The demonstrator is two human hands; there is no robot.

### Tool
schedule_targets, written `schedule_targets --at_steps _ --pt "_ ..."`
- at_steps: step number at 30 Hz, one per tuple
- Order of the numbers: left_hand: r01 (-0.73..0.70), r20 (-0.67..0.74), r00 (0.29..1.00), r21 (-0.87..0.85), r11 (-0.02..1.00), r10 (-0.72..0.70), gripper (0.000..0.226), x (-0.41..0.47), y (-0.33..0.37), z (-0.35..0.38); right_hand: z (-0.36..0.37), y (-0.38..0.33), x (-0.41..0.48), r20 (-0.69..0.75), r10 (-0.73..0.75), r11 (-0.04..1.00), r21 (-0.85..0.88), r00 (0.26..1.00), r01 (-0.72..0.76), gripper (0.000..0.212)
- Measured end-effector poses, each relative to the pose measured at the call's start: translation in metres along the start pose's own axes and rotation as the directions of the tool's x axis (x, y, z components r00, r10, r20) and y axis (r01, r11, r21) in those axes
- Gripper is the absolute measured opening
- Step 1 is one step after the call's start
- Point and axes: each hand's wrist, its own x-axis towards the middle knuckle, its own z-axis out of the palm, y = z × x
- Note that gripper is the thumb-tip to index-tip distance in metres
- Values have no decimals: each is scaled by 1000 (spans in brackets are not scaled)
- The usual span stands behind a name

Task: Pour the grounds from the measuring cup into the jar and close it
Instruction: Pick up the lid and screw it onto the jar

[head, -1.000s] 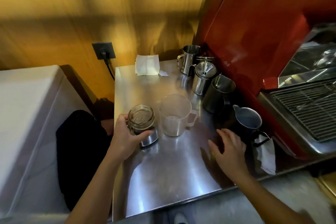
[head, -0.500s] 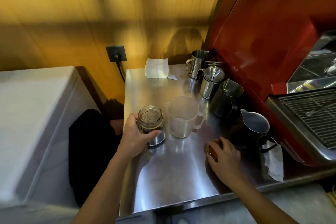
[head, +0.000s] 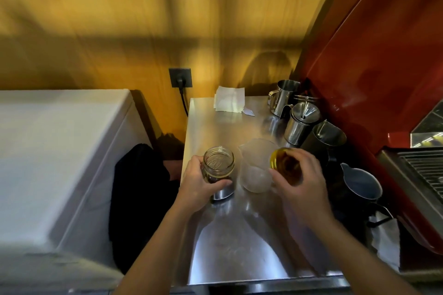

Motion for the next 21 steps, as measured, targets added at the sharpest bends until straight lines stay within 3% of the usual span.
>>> schedule_targets --at_steps 6,9,14,21 --pt "26 9 1000 -19 999 -26 68 -2 2 -2 36 -26 32 239 -156 981 -71 958 178 58" --pt "32 9 999 -38 999 -31 65 -3 3 -2 54 -26 43 399 -260 938 -110 879 328 59" --pt "24 20 1000 -68 997 -23 68 -4 5 -3 70 -22 58 629 -276 912 -69 727 405 60" --pt "58 36 998 -84 995 -55 68 -4 5 -4 80 -21 70 689 -314 887 -34 654 461 59"
